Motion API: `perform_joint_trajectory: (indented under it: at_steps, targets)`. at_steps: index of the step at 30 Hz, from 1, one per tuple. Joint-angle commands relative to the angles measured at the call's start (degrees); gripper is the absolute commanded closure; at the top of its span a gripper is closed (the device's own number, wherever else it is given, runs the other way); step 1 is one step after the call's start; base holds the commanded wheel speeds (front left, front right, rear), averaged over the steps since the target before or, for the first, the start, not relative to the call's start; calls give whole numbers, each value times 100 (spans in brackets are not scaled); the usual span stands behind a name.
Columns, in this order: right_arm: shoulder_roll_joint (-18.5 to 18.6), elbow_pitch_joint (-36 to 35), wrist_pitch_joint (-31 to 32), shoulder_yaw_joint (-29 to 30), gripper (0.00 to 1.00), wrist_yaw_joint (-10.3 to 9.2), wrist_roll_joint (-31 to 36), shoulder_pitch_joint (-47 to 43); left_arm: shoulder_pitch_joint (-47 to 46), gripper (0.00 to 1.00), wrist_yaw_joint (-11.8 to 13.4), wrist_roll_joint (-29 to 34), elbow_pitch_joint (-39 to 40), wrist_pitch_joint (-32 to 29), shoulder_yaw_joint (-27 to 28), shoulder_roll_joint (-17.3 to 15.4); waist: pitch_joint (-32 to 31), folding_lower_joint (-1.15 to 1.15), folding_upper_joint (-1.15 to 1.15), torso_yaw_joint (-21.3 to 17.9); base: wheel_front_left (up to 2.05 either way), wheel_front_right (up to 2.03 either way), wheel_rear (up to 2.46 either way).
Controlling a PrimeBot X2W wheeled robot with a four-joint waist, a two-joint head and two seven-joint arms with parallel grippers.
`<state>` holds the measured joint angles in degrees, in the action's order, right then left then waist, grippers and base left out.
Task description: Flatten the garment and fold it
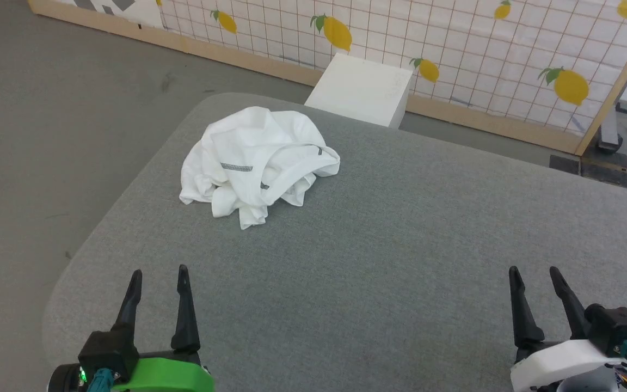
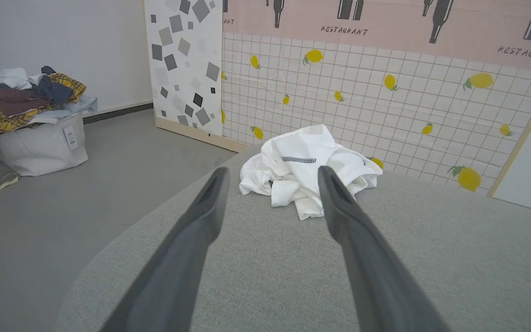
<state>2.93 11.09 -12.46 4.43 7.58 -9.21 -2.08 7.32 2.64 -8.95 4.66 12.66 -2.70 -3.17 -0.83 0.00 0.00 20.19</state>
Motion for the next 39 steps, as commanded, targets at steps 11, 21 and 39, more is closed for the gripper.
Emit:
perform_joint_trajectory:
  at_steps: [11,21,39]
  targets:
    - [-5,22,-190,267,0,-8,-45,20,-1260,0,-399,-247,198,-410,-82,-437,421,0,0,190,0,0,0]
    - [-5,-106,-253,408,0,-9,145,212,-3366,0,-618,-538,148,-1882,57,-1031,967,0,0,113,0,0,0]
    - [-5,-1223,-181,478,0,-9,647,656,-5732,0,-767,-1391,-2084,-3999,102,-1511,2226,0,0,-692,0,0,0]
